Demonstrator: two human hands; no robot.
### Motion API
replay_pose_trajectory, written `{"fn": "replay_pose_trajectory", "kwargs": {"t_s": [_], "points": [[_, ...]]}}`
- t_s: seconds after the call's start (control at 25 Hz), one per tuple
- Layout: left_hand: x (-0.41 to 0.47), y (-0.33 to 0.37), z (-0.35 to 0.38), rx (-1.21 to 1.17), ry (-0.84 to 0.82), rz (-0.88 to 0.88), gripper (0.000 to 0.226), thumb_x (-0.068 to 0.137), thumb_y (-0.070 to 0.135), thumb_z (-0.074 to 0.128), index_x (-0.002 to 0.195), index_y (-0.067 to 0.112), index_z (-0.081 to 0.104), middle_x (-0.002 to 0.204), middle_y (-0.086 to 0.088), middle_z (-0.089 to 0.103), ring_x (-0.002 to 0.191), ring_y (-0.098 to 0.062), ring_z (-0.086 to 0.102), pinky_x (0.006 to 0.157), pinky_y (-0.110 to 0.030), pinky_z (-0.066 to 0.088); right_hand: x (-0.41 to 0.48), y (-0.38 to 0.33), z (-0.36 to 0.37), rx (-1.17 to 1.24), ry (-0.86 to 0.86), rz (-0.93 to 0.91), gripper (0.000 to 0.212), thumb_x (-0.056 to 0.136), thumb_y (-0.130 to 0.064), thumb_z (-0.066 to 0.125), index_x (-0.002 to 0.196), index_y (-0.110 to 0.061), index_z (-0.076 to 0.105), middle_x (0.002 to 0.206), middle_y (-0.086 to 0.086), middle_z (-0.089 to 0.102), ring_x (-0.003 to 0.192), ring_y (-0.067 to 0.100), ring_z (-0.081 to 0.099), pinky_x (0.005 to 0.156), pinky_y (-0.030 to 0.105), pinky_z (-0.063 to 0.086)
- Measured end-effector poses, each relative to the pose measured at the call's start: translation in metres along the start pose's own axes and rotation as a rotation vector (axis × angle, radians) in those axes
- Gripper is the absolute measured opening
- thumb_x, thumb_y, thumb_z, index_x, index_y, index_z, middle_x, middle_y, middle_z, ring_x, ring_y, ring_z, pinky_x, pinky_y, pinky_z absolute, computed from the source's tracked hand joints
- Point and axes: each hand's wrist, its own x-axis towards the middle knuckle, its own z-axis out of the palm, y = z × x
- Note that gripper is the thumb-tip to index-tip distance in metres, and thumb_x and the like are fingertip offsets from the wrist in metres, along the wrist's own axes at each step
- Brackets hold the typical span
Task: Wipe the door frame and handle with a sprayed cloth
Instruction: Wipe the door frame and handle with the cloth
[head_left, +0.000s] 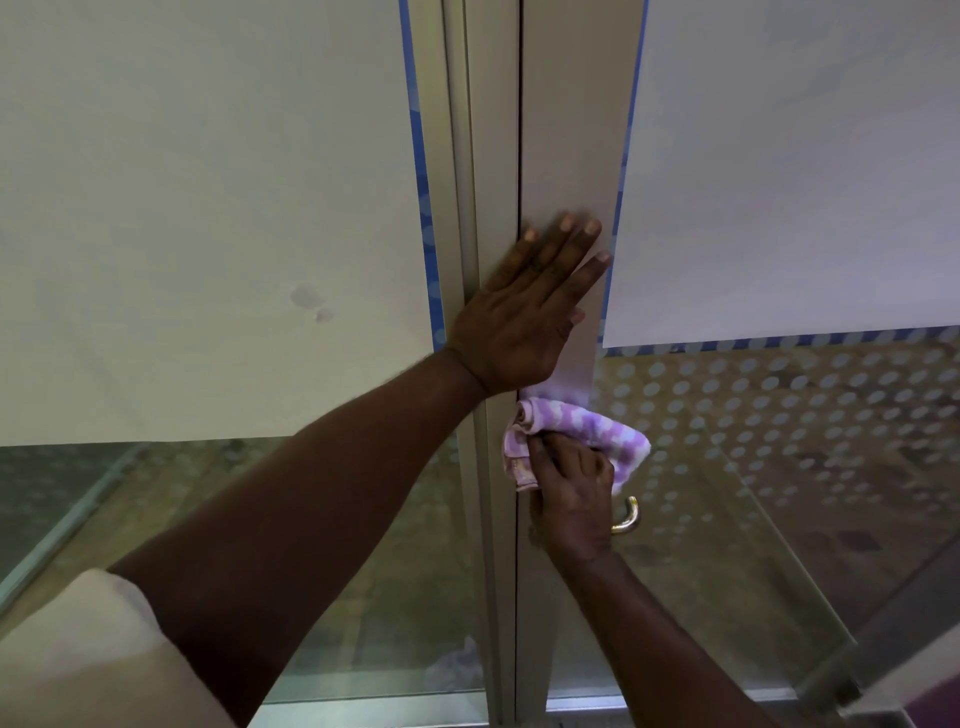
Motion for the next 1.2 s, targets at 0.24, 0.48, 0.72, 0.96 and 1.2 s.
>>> {"fn": "replay_pose_trajectory", "kwargs": {"t_s": [0.24,0.48,0.72,0.96,1.2], "points": [[-0.001,-0.001,0.002,0.017,0.007,0.003,0.055,0.104,0.017,0.052,0.156,0.002,0.042,0.163,-0.024,0.041,0.153,-0.041,0.038,0.127,-0.057,0.025,-0.028,0.0,0.005,-0.048,-0.183,0.019,0.06,0.075,-0.011,0.061,0.135,-0.019,0.068,0.115,0.004,0.068,0.103,0.03,0.059,0.078,0.044,0.045],[-0.001,0.0,0.002,0.027,0.006,0.002,0.054,0.104,0.016,0.051,0.156,0.002,0.043,0.163,-0.024,0.042,0.152,-0.041,0.039,0.126,-0.056,0.026,-0.035,-0.003,-0.003,-0.042,-0.434,0.076,0.044,0.07,-0.015,0.082,0.113,-0.022,0.076,0.105,0.002,0.071,0.095,0.033,0.066,0.071,0.044,0.051],[0.001,0.0,-0.001,0.034,-0.006,0.002,0.053,0.105,0.018,0.05,0.155,0.001,0.045,0.162,-0.025,0.043,0.151,-0.042,0.04,0.125,-0.058,0.028,-0.027,-0.006,-0.021,-0.07,-0.591,0.086,0.038,0.08,-0.021,0.074,0.117,-0.027,0.076,0.107,0.0,0.072,0.099,0.032,0.066,0.078,0.048,0.052],[0.001,0.001,-0.002,0.04,0.004,0.006,0.052,0.105,0.017,0.049,0.155,0.001,0.044,0.161,-0.026,0.043,0.151,-0.042,0.041,0.124,-0.058,0.029,-0.029,0.001,-0.033,-0.128,-0.673,0.091,0.027,0.084,-0.028,0.066,0.108,-0.027,0.079,0.111,-0.005,0.069,0.104,0.027,0.063,0.089,0.045,0.045],[0.001,0.0,-0.002,0.036,0.005,0.004,0.053,0.105,0.018,0.049,0.155,0.0,0.044,0.161,-0.026,0.043,0.151,-0.042,0.041,0.125,-0.057,0.027,-0.039,0.004,-0.038,-0.103,-0.553,0.021,0.042,0.068,-0.033,0.049,0.101,-0.028,0.074,0.108,-0.003,0.065,0.098,0.027,0.062,0.081,0.044,0.048]]}}
